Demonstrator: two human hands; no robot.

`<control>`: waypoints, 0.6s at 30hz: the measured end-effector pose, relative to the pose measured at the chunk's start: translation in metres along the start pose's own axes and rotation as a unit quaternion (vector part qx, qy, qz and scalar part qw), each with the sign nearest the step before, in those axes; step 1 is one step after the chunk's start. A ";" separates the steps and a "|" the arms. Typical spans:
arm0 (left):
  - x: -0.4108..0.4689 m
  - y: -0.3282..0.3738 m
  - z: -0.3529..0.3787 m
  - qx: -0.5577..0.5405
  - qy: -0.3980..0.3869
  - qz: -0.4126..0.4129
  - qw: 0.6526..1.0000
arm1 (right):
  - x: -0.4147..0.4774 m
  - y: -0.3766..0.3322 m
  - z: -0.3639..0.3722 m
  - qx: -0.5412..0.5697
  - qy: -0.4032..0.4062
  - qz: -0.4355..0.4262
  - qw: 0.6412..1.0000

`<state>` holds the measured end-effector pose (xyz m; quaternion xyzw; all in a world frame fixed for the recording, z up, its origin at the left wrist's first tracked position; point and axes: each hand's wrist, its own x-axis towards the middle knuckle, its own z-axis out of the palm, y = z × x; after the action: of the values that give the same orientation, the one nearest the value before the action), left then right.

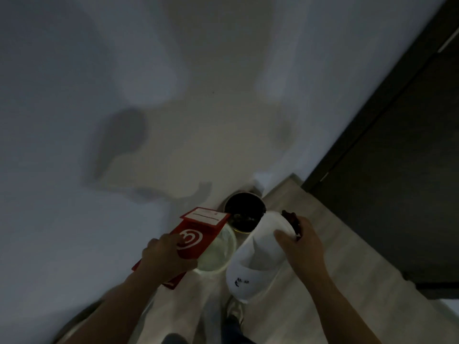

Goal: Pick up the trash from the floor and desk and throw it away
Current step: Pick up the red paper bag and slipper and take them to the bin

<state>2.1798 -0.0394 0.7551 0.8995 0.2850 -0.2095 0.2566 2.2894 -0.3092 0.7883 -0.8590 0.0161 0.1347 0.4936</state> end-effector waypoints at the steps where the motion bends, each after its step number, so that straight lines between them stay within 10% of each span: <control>1: 0.010 0.001 0.005 0.008 -0.002 -0.007 1.000 | 0.010 0.004 0.004 -0.004 -0.004 0.004 1.000; 18: 0.174 -0.006 0.087 0.174 -0.137 -0.030 0.975 | 0.075 0.077 0.063 0.000 -0.022 0.072 0.997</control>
<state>2.2866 -0.0152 0.5944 0.8842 0.2335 -0.3843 0.1266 2.3356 -0.2871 0.6746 -0.8523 0.0665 0.1888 0.4832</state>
